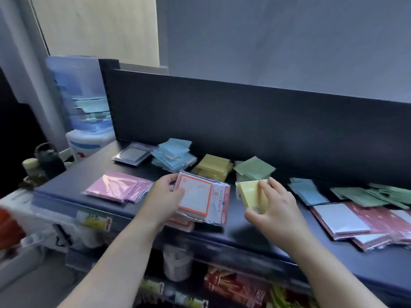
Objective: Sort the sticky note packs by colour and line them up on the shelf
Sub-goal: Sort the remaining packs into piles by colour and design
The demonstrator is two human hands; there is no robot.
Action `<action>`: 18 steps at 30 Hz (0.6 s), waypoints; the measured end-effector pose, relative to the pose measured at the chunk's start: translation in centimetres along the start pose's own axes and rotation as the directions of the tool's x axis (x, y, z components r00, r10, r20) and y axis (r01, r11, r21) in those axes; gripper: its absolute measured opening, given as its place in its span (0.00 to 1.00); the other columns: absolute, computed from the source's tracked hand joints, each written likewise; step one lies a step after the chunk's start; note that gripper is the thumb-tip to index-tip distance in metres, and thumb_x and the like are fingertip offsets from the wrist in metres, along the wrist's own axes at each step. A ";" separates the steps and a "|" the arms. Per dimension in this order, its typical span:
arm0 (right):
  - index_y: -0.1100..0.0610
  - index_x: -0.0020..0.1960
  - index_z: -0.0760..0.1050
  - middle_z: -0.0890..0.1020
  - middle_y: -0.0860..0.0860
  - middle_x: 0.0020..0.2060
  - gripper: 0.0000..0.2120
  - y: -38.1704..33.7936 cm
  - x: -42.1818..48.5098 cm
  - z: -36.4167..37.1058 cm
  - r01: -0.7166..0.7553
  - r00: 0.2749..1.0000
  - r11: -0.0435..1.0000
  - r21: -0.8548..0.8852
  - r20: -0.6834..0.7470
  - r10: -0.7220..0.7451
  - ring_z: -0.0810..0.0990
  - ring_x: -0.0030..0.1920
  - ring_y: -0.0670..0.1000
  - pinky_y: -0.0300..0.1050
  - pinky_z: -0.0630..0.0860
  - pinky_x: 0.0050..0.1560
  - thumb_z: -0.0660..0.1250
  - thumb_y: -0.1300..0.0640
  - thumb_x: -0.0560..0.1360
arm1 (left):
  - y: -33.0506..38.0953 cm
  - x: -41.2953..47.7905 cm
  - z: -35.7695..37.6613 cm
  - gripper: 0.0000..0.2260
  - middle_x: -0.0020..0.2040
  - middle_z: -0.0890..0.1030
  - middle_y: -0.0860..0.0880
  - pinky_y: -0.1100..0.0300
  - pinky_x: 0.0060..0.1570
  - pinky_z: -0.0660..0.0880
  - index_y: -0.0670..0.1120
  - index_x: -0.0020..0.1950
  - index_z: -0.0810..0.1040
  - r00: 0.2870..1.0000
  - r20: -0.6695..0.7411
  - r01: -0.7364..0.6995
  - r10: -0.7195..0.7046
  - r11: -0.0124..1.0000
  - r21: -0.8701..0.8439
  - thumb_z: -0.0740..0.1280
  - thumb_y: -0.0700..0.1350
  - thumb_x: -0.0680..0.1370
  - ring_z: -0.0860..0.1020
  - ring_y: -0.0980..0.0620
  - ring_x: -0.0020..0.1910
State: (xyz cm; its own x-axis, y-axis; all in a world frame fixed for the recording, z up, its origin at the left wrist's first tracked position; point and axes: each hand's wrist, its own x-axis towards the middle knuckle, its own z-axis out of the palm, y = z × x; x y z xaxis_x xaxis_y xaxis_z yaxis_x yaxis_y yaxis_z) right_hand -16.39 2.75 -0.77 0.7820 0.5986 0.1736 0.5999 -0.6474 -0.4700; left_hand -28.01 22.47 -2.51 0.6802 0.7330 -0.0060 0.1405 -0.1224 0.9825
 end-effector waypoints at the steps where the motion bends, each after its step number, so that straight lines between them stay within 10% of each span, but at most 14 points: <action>1: 0.51 0.74 0.61 0.56 0.46 0.76 0.34 -1.1 0.6 0.7 -0.008 1.000 1.000 0.001 -0.002 0.008 0.57 0.72 0.52 0.44 0.61 0.64 0.68 0.48 0.70 | -0.3 0.7 -1.0 0.13 0.45 0.85 0.48 0.49 0.46 0.81 0.48 0.59 0.76 1.000 0.022 -0.007 0.006 0.999 0.033 0.61 0.34 0.78 0.84 0.49 0.44; 7: 0.57 0.70 0.66 0.62 0.51 0.73 0.29 -6.5 4.7 4.1 -0.053 0.998 0.999 -0.001 -0.017 0.053 0.59 0.72 0.53 0.42 0.58 0.66 0.68 0.50 0.72 | -1.6 3.4 -5.1 0.09 0.43 0.81 0.54 0.56 0.52 0.75 0.57 0.44 0.73 0.968 0.252 -0.094 0.003 0.932 0.351 0.64 0.42 0.77 0.81 0.47 0.50; 11: 0.56 0.71 0.66 0.57 0.52 0.76 0.30 -8.2 7.7 5.7 -0.124 0.992 0.992 -0.031 -0.013 0.124 0.56 0.74 0.54 0.45 0.58 0.70 0.68 0.50 0.72 | -1.5 4.3 -6.2 0.21 0.63 0.73 0.48 0.56 0.63 0.69 0.49 0.69 0.69 0.920 0.393 -0.252 -0.017 0.742 0.621 0.65 0.49 0.76 0.71 0.48 0.64; 18: 0.57 0.74 0.62 0.61 0.55 0.74 0.33 -9.5 13.0 7.2 -0.216 0.976 0.968 -0.128 -0.059 0.210 0.58 0.74 0.57 0.50 0.60 0.71 0.65 0.45 0.73 | -1.4 5.4 -5.9 0.26 0.72 0.64 0.49 0.53 0.68 0.63 0.51 0.75 0.60 0.859 0.508 -0.427 0.060 0.631 0.647 0.61 0.54 0.79 0.60 0.48 0.71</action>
State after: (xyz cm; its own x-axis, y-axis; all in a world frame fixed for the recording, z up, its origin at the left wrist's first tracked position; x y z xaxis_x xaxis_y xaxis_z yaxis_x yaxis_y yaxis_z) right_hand -13.17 20.08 -0.26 0.8991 0.4206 0.1216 0.4335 -0.8162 -0.3820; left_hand -28.75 30.51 -2.83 0.9584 0.2824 -0.0406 0.2639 -0.8233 0.5025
